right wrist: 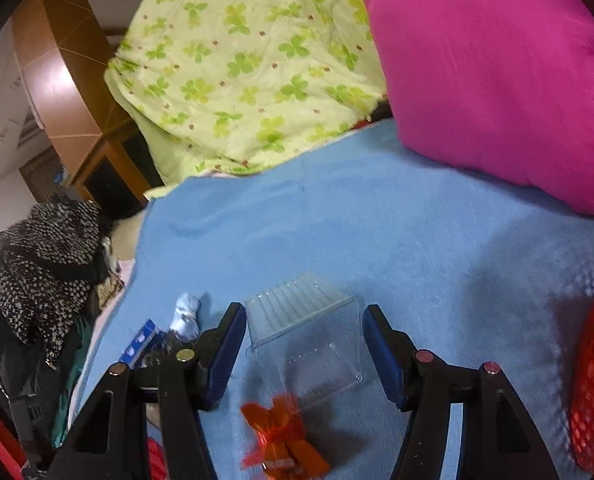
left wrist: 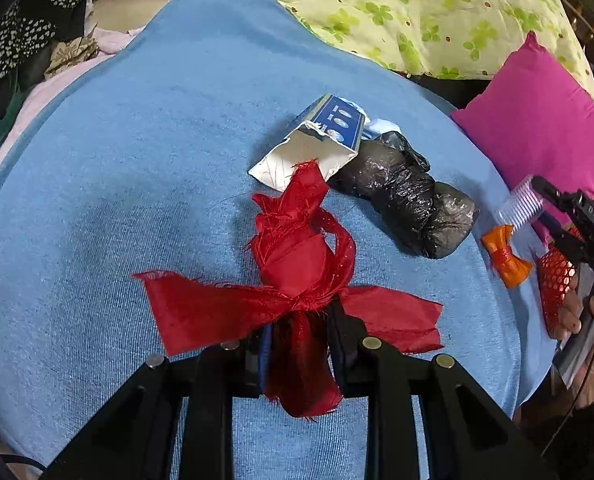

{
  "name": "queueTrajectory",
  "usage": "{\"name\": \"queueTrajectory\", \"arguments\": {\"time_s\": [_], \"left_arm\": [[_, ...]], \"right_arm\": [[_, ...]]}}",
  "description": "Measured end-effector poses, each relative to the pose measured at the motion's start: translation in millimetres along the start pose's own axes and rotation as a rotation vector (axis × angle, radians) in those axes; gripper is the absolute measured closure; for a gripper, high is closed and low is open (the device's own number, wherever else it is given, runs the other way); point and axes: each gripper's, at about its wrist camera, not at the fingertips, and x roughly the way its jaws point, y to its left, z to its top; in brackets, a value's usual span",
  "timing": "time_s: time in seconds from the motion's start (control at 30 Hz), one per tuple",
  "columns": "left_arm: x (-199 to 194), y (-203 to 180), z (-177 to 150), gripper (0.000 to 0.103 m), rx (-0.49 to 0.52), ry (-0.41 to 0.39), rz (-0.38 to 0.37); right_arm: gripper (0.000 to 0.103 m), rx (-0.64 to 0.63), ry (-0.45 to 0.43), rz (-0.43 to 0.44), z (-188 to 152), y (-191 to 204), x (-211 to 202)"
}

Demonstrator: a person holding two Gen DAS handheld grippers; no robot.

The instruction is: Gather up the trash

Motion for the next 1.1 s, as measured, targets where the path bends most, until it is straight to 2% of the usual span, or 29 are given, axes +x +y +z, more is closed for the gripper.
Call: {"name": "queueTrajectory", "arguments": {"time_s": [0.17, 0.27, 0.43, 0.57, 0.67, 0.93, 1.1], "left_arm": [[0, 3, 0, 0.076, -0.004, 0.004, -0.005], [0, 3, 0, 0.075, -0.007, 0.005, -0.005], [-1, 3, -1, 0.075, -0.007, 0.006, -0.003], [-1, 2, -1, 0.074, -0.010, 0.005, 0.001], [0, -1, -1, 0.074, -0.002, 0.000, 0.013], [-1, -2, -1, 0.074, 0.003, -0.006, 0.014], [-1, -1, -1, 0.074, -0.007, -0.006, 0.012]], "right_arm": [[0.037, -0.016, 0.100, -0.018, -10, -4, -12], [0.029, -0.052, 0.138, -0.039, -20, -6, -21], [0.029, -0.147, 0.219, -0.094, -33, -9, -26], [0.029, -0.198, 0.198, -0.119, -37, -11, -37], [0.029, -0.212, 0.199, -0.078, -36, -7, -42], [0.029, -0.294, 0.317, 0.045, -53, 29, -29], [0.035, -0.276, 0.321, 0.016, -58, 39, -6]]}}
